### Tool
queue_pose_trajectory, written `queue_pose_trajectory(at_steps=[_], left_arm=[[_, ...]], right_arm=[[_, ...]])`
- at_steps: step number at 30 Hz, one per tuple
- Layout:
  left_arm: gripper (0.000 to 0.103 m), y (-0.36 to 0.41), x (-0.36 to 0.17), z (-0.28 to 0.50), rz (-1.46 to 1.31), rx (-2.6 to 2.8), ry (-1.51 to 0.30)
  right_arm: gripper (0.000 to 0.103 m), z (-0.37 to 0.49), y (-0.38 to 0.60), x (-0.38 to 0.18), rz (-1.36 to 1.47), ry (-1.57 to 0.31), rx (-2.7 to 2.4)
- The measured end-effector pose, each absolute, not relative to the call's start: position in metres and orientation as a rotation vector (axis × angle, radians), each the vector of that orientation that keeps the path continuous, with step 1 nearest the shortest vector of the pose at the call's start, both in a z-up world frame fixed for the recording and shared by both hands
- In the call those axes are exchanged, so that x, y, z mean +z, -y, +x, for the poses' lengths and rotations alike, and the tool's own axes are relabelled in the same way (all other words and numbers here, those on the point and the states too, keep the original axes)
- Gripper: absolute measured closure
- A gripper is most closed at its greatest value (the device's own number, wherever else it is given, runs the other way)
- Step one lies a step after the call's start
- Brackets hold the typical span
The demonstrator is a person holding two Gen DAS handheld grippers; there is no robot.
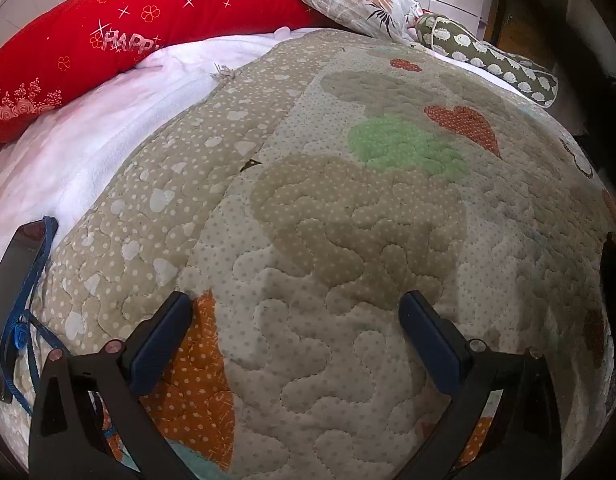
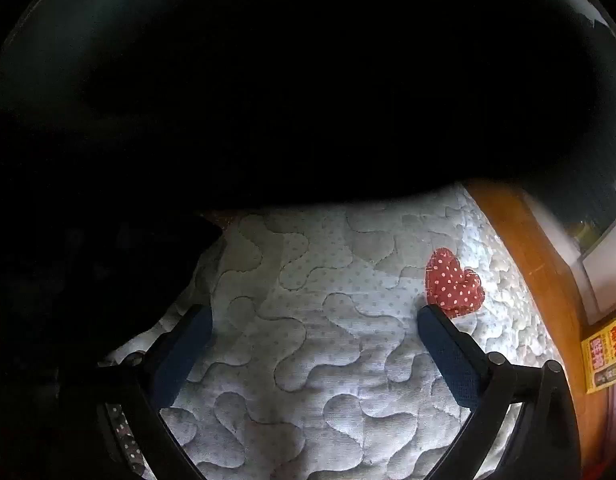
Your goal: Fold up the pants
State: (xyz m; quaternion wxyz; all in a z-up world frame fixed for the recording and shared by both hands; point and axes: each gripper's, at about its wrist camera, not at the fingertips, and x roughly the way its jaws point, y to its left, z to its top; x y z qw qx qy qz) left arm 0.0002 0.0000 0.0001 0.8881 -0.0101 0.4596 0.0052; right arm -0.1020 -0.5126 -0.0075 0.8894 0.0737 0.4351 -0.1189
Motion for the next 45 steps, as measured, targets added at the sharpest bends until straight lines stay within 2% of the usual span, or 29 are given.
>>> queue_pose_trajectory(at_steps=[18, 23, 30, 35, 41, 45], left_arm=[[0.0, 0.006, -0.002, -0.001, -0.01, 0.021, -0.961], [0.0, 0.005, 0.007, -0.004, -0.016, 0.038, -1.015], [0.0, -0.015, 0.05, -0.052, -0.09, 0.062, -0.852], [0.0, -0.017, 0.081, -0.077, -0.094, 0.02, -0.768], [0.0, 0.002, 0.093, -0.075, -0.117, -0.046, -0.808], [0.0, 0.018, 0.09, -0.081, -0.095, -0.068, -0.8]], right_arm=[[0.0, -0.102, 0.509, -0.009, 0.155, -0.902, -0.246], [0.0, -0.102, 0.508, -0.01, 0.154, -0.899, -0.247], [0.0, -0.106, 0.509, 0.0, 0.142, -0.918, -0.22], [0.0, -0.139, 0.502, 0.027, 0.197, -0.825, -0.126], [0.0, -0.155, 0.482, 0.047, 0.252, -0.763, 0.0], [0.0, -0.152, 0.467, 0.049, 0.189, -0.776, 0.019]])
